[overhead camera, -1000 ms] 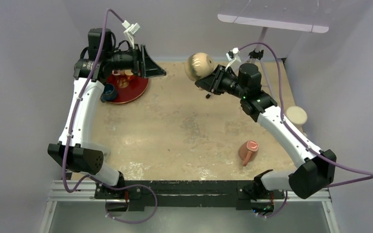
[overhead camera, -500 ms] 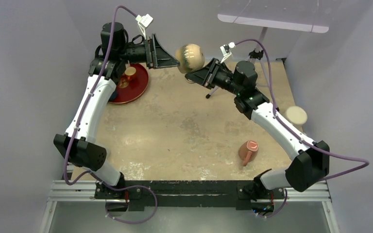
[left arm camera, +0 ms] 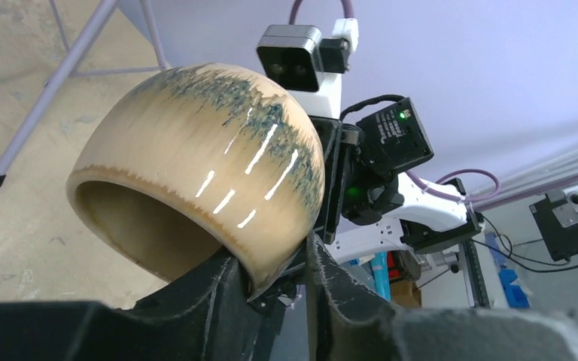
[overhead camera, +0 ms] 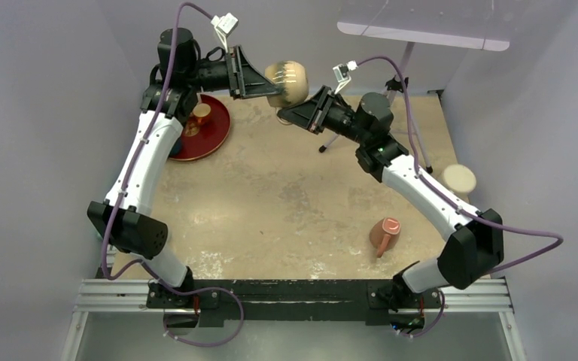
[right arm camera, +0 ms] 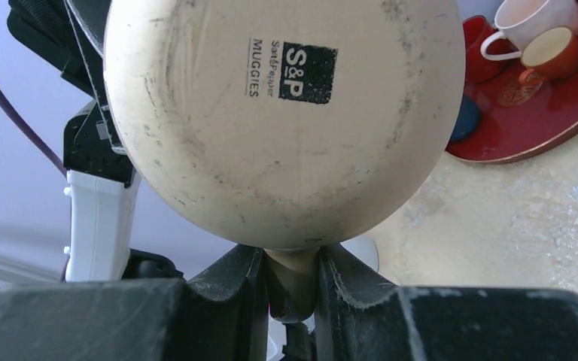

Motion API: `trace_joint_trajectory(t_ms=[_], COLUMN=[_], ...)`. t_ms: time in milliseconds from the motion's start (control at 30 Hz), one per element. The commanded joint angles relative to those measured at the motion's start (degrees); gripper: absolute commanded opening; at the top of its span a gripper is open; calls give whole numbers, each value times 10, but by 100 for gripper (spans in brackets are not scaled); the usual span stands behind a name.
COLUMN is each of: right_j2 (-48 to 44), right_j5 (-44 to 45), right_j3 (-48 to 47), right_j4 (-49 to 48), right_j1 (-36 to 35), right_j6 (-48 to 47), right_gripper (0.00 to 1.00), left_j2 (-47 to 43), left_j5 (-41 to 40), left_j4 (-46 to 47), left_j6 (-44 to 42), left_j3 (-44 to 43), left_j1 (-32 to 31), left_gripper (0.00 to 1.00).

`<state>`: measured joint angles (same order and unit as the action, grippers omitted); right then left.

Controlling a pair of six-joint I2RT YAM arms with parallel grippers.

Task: Turn the mug right side up

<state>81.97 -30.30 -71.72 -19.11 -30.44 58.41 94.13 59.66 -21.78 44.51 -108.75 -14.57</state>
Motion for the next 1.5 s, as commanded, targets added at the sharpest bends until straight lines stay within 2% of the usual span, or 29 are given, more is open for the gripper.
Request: trace_joint_trajectory(t_ms=[0,33,133,167,233,267,333,467,533,600,767,933,1133,1400,1467], right_j2=[13,17,24,26,34,41,65,98,102,101,86,67,69,74,73], right_j5=[-33,-35,-27,-22,-8,-4,0,14,34,61,103,136,142,145,148], right_j3=[-52,-53,-68,-73,-78,-81,-94,-99,-94,-91,-79,-54,-48,-54,-53], right_j4=[-92,-89,-36,-6,46,68,124,166,186,214,261,269,278,287,286], right_j1=[-11,-11,-10,-11,-11,-11,-10,-13,-13,-14,-13,-13,-14,-14,-14], right_j6=[6,2,-41,-60,-89,-98,-113,-132,-149,-167,-211,-226,-226,-227,-226], right_gripper=[0,0,0,9,45,57,64,66,66,66,65,65,64,64,64], left_j2=[6,6,0,-3,-5,-8,-17,-30,-12,21,156,240,276,361,369], left_j5=[22,21,-19,-55,-161,-216,-305,-392,-437,-480,-502,-571,-589,-589,-561], left_j4=[56,50,-51,-99,-218,-252,-292,-308,-331,-358,-434,-428,-373,-408,-413], left_j6=[42,40,-43,-96,-230,-282,-372,-483,-524,-561,-614,-696,-737,-733,-725], left_j3=[-25,-23,-31,-40,-66,-70,-61,-10,-12,-24,-111,-139,-137,-209,-213], left_j1=[-14,-14,-8,-7,-8,-7,-6,0,2,17,102,124,128,131,137], left_gripper=[17,3,0,0,0,0,0,0,0,0,0,0,0,0,0])
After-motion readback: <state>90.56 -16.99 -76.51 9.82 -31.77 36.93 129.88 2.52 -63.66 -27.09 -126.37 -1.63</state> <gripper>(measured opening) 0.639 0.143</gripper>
